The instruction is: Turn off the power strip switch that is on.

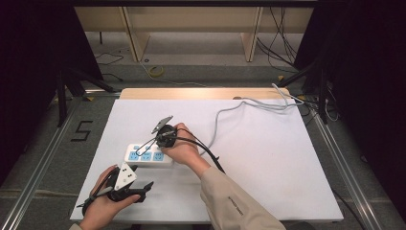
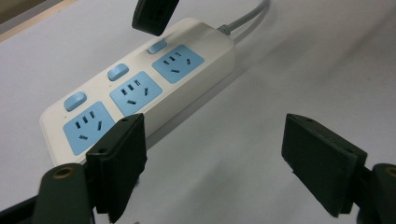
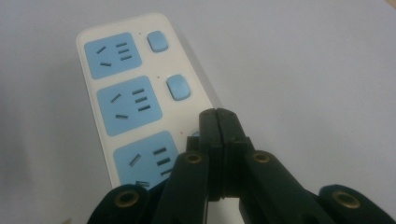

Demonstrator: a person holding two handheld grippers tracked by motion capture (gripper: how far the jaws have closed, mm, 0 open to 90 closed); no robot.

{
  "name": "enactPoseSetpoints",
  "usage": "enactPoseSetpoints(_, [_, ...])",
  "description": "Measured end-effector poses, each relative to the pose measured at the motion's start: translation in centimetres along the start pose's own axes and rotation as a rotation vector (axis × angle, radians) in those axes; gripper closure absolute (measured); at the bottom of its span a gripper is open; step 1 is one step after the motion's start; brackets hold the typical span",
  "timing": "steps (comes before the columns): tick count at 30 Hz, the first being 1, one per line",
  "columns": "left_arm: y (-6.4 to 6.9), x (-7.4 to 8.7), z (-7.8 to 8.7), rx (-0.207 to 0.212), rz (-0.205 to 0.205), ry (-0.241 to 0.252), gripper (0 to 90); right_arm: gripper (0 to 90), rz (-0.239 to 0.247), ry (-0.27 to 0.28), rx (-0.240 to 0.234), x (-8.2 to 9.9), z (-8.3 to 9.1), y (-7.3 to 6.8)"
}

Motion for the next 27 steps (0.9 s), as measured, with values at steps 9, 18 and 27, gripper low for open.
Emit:
enactPoseSetpoints(9, [0.00,-0.01,0.00,0.001,0.000,0.000,22.1,90.0,0.008,-0.008,-0.001,-0.21,-0.19,-0.02])
enactPoseSetpoints(18, [0.01,0.00,-0.01,0.001,-0.001,0.000,22.1,90.0,0.010,-0.024,-0.004,-0.28,-0.46,-0.06])
enactPoseSetpoints(27, [0.01,0.00,0.00,0.001,-0.001,-0.001,22.0,90.0,0.010,-0.035,-0.006,-0.40,-0.63,-0.13])
Point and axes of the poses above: each handheld gripper's, and its own axes: z roughly backward along the jaws, x roughly out of its underside, y roughly to its right, the point moved 5 cm from there along -z, roughly forward along the jaws, and after that the axes turned 6 degrees about -y, right-handed, at the moved point
